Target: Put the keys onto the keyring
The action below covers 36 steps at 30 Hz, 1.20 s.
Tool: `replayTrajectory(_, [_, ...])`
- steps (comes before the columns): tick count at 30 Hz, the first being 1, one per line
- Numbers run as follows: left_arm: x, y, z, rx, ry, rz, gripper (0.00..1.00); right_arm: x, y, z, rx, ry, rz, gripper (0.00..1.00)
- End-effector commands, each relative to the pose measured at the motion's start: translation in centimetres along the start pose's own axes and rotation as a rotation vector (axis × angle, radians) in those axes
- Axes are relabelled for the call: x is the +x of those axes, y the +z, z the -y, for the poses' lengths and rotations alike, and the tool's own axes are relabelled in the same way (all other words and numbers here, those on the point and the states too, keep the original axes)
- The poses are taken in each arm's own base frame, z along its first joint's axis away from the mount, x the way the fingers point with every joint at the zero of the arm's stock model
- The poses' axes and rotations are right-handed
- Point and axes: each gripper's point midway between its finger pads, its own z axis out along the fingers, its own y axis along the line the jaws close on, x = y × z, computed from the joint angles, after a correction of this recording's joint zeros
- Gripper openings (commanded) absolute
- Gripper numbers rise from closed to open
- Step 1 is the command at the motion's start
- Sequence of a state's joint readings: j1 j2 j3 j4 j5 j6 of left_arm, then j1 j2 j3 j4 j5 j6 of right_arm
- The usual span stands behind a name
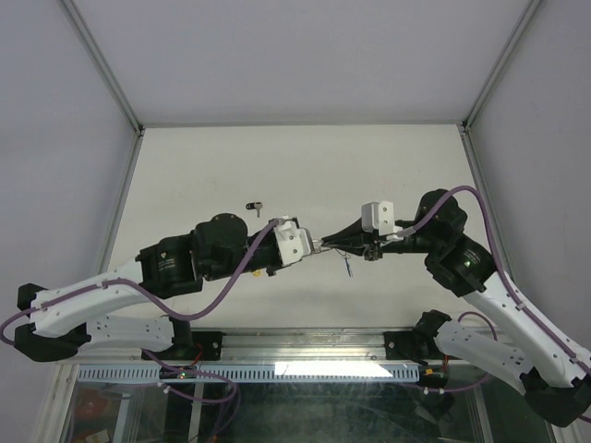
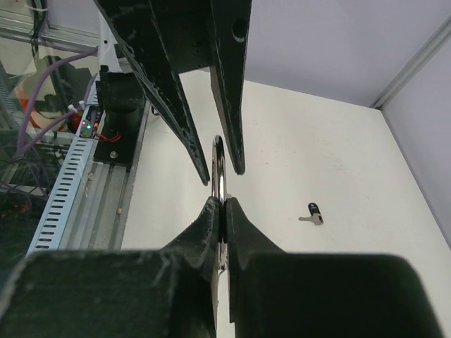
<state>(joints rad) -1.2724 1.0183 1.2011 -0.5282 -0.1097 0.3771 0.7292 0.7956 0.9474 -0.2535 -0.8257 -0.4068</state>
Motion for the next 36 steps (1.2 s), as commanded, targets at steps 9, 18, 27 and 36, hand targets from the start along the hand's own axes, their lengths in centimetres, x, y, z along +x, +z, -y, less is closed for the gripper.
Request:
replayTrajectory(9, [-3.4, -3.0, -2.2, -0.123, -0.101, 0.212, 0.45, -4.2, -1.6, 1.5, 0.104, -0.119, 0.053, 0.00])
replayTrajectory(18, [-0.6, -3.7, -2.3, -0.201, -0.211, 0.233, 0.51, -7.4, -2.9, 1.9, 0.172, -0.161, 0.126, 0.00])
replayTrajectory(27, [0.3, -3.3, -3.5, -0.315, -0.218, 0.335, 0.49, -9.8, -3.6, 2.5, 0.220, -0.155, 0.181, 0.00])
replayTrajectory(36, [-0.5, -1.7, -4.4, -0.375, -0.207, 0.397, 0.49, -10.5, -4.2, 4.2, 0.323, -0.132, 0.195, 0.00])
